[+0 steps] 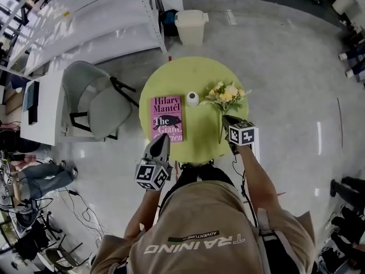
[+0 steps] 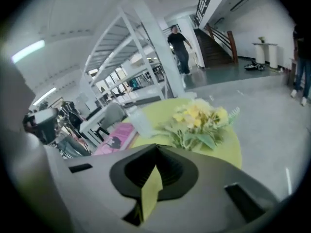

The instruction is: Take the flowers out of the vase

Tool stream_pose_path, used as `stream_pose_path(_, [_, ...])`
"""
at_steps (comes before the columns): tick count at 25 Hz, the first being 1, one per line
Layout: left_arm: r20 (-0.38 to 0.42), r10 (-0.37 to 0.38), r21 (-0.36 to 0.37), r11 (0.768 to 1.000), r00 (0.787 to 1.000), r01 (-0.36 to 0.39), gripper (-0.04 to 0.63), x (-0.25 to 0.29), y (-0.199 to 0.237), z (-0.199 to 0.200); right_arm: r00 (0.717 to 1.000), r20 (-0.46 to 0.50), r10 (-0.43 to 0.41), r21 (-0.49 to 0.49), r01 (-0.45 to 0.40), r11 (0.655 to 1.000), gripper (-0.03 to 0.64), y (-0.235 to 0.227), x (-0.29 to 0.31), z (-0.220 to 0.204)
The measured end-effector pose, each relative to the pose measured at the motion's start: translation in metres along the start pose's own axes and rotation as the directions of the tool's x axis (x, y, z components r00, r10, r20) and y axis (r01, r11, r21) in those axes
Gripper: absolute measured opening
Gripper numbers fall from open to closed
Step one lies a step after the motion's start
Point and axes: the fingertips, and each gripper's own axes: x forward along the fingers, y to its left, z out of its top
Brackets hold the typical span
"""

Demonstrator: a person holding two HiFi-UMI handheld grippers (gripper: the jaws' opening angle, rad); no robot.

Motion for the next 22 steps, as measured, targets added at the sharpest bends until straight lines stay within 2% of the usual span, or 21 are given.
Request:
stream_pose_path(2, [0.007, -0.004, 0.001, 1.000, 1.000, 0.004, 0.009, -0.004, -0.001, 0.002, 0.990, 0.107, 0.096, -0.027, -0.093, 0.995, 0.000, 0.026, -0.017, 0.018])
stream_pose_path(4, [0.014, -0.008, 0.008, 1.000, 1.000, 0.008, 0.009, -0.007, -0.002, 0.004, 0.966, 0.190, 0.174, -0.055, -0.166, 0.985, 0.000, 0.051, -0.037, 0.037])
stream_pose_path(8, [0.039, -0.016, 0.041, 0.999, 0.999, 0.014, 0.009, -0.011, -0.003, 0.014, 0.918, 0.280, 0.280, -0.155, -0.245, 0.957, -0.002, 0.098, -0.075, 0.071])
stream_pose_path(12, [0.073, -0.032, 0.099, 0.995, 0.997, 0.024, 0.009, -0.017, -0.011, 0.033, 0.876, 0.340, 0.341, -0.246, -0.267, 0.932, -0.002, 0.138, -0.109, 0.096])
stream_pose_path(17, [0.105, -0.065, 0.239, 0.970, 0.992, 0.039, 0.009, -0.026, -0.027, 0.072, 0.812, 0.436, 0.389, -0.333, -0.256, 0.908, -0.002, 0.182, -0.149, 0.127])
stream_pose_path(22, [0.158, -0.079, 0.256, 0.966, 0.984, 0.036, 0.009, -0.032, -0.038, 0.112, 0.775, 0.451, 0.444, -0.429, -0.248, 0.868, -0.002, 0.217, -0.174, 0.147])
